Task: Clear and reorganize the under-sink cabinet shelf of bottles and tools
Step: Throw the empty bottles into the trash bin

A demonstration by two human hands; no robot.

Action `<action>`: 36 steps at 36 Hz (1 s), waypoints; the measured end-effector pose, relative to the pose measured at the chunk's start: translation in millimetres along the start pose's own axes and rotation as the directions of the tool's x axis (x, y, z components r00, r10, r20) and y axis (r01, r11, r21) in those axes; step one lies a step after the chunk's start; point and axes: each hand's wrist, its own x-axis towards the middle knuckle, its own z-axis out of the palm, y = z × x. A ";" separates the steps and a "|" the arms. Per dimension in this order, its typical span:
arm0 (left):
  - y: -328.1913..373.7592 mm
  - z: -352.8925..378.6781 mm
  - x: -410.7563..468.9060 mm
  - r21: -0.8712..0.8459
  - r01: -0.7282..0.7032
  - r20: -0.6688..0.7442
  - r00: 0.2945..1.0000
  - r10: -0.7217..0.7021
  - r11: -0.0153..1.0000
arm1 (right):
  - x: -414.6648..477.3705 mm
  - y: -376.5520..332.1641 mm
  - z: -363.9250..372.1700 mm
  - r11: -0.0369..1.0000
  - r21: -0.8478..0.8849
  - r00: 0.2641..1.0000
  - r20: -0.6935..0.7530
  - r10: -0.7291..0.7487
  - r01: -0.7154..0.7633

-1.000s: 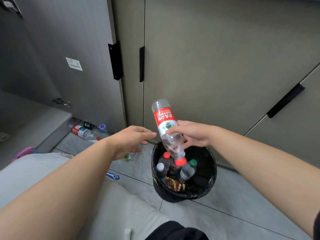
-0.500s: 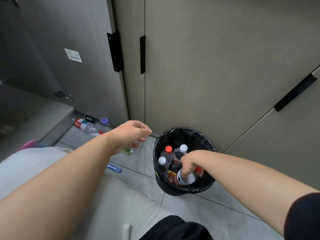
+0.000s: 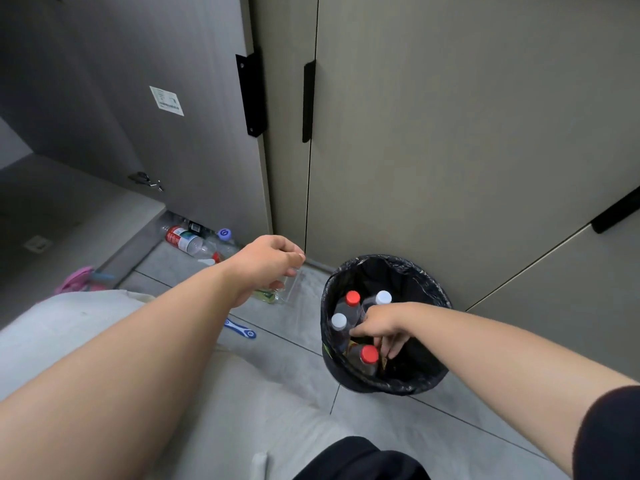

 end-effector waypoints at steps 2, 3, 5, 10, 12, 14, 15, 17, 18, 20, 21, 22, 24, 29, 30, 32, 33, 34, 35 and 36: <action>-0.7 -4.8 0.5 0.004 0.000 -0.009 1.000 0.000 1.000 | -9.4 -9.3 -15.2 0.997 -0.072 0.999 -0.008 -0.042 0.041; -0.1 -9.1 1.3 0.012 0.002 -0.007 1.000 -0.002 1.000 | -15.2 -16.6 -24.9 0.991 -0.104 0.997 -0.009 -0.081 0.080; 3.2 -24.6 3.4 0.059 0.007 0.004 1.000 -0.007 0.998 | -29.4 -35.6 -45.9 0.975 -0.142 0.984 -0.023 -0.175 0.170; 11.4 -99.4 6.2 0.209 -0.003 -0.017 1.000 0.007 0.978 | -64.9 -106.9 -79.5 0.879 -0.127 0.862 -0.174 -0.475 0.459; 3.3 -132.2 6.1 0.247 0.019 -0.112 0.994 0.010 0.969 | -73.5 -141.0 -81.3 0.802 -0.126 0.770 -0.227 -0.596 0.584; -13.8 -162.5 5.5 0.248 0.058 -0.222 0.975 -0.001 0.967 | -76.3 -177.5 -78.5 0.730 -0.089 0.704 -0.210 -0.679 0.678; -24.9 -175.6 5.0 0.237 0.081 -0.265 0.964 -0.016 0.968 | -74.1 -194.5 -75.5 0.708 -0.054 0.688 -0.193 -0.699 0.704; -52.7 -199.0 3.8 0.187 0.133 -0.330 0.942 -0.066 0.973 | -65.1 -230.1 -67.4 0.691 -0.015 0.678 -0.179 -0.713 0.722; -67.9 -207.9 4.1 0.145 0.162 -0.356 0.929 -0.101 0.976 | -58.4 -248.3 -62.8 0.694 -0.019 0.679 -0.186 -0.710 0.720; -100.4 -221.4 6.4 0.024 0.205 -0.411 0.894 -0.177 0.979 | -41.2 -286.3 -53.4 0.700 -0.057 0.677 -0.213 -0.705 0.712; -113.6 -222.8 8.7 -0.048 0.207 -0.435 0.876 -0.207 0.977 | -33.3 -300.5 -50.3 0.702 -0.078 0.673 -0.229 -0.703 0.707; -129.5 -226.2 11.2 -0.134 0.208 -0.451 0.858 -0.246 0.969 | -22.2 -319.1 -46.2 0.706 -0.106 0.674 -0.228 -0.703 0.700; -158.2 -230.4 17.7 -0.308 0.192 -0.453 0.832 -0.321 0.932 | 4.6 -355.0 -38.5 0.726 -0.155 0.694 -0.216 -0.686 0.670; -220.2 -231.9 41.8 -0.662 0.110 -0.377 0.807 -0.456 0.742 | 99.3 -434.8 -11.1 0.788 -0.199 0.770 -0.178 -0.613 0.582; -231.1 -230.8 47.4 -0.713 0.100 -0.349 0.807 -0.475 0.694 | 121.3 -446.7 -4.3 0.808 -0.213 0.796 -0.161 -0.583 0.549; -253.4 -228.7 58.3 -0.790 0.082 -0.302 0.811 -0.502 0.608 | 164.9 -464.6 7.3 0.849 -0.250 0.843 -0.164 -0.511 0.466; -264.0 -228.0 63.2 -0.822 0.073 -0.280 0.812 -0.512 0.565 | 184.6 -471.5 12.0 0.863 -0.271 0.858 -0.181 -0.481 0.426; -274.8 -227.5 67.8 -0.856 0.065 -0.253 0.813 -0.524 0.513 | 202.3 -477.6 16.0 0.876 -0.290 0.870 -0.204 -0.449 0.385; -285.5 -227.1 72.1 -0.885 0.057 -0.226 0.816 -0.533 0.462 | 218.5 -483.9 19.2 0.887 -0.314 0.879 -0.231 -0.417 0.338; -296.1 -226.5 76.4 -0.908 0.049 -0.201 0.820 -0.535 0.416 | 233.6 -490.0 21.6 0.892 -0.348 0.885 -0.259 -0.388 0.289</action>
